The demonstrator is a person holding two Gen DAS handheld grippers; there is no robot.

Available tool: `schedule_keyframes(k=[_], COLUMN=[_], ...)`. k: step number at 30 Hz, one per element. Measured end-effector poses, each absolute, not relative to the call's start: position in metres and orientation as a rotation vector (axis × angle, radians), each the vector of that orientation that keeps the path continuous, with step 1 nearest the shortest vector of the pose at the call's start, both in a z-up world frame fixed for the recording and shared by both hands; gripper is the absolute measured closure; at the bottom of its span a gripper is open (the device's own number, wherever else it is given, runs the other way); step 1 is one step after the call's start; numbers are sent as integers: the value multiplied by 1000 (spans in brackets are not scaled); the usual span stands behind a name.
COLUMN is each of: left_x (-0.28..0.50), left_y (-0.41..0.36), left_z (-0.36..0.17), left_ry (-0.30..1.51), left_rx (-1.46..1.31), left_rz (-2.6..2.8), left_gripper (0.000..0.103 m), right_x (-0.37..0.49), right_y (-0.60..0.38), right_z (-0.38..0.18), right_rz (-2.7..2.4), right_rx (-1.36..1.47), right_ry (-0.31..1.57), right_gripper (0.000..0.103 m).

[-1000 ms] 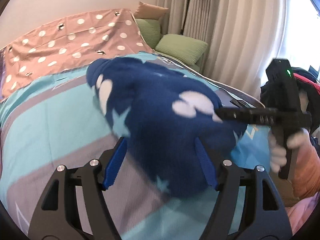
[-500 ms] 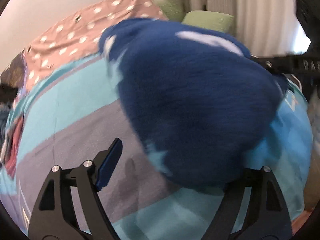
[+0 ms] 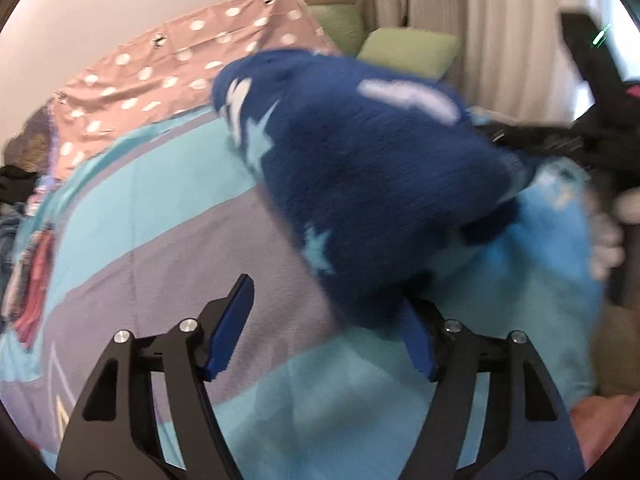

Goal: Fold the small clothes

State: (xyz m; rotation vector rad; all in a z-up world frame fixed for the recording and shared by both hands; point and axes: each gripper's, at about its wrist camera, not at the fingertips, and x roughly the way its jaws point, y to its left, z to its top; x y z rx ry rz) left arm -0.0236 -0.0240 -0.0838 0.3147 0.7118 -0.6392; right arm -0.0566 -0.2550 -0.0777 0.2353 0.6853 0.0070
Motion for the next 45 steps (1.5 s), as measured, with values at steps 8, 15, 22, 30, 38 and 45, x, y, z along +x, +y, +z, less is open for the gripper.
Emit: schedule_keyframes(k=[8, 15, 22, 30, 38, 45], left_x=[-15, 25, 32, 113, 132, 131], left_y=[-28, -78, -62, -72, -84, -77], left_z=[-9, -71, -37, -12, -61, -13], left_ry=[516, 692, 689, 694, 778, 672], left_rx=[206, 293, 244, 148, 165, 153], left_rz=[-779, -868, -886, -789, -784, -809], left_gripper=[61, 61, 53, 49, 46, 44], right_x=[-68, -54, -58, 7, 33, 48], right_y=[-257, -248, -262, -271, -277, -288], right_z=[-52, -85, -55, -30, -89, -29], right_rz=[-9, 40, 122, 155, 115, 147], right_rx=[242, 229, 269, 257, 264, 274], right_ry=[637, 711, 650, 611, 726, 740], right_gripper=[61, 61, 61, 61, 60, 60])
